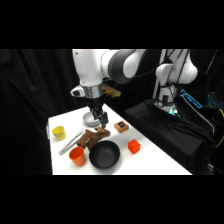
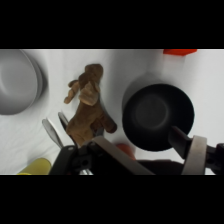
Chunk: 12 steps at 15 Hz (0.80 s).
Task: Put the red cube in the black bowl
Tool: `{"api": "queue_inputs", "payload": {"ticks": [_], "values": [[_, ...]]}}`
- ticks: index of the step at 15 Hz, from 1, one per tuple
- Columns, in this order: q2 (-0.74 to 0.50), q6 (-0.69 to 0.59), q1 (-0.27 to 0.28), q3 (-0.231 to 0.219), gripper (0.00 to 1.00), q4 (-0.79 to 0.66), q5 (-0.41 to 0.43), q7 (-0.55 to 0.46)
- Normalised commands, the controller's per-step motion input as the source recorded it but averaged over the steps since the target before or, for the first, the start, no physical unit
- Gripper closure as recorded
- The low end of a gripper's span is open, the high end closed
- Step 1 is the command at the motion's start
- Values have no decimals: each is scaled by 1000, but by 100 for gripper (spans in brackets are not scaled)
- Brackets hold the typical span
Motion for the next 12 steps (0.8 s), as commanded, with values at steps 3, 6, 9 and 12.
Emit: {"api": "queue_inputs", "payload": {"ticks": [3,6,9,12], "values": [[-43,25,-9,27,0,-48,-19,48],[-194,113,23,36,0,-227,-23,129],[-334,193,51,48,0,-388,4,162],[-399,235,74,55,0,-457,8,184]]}}
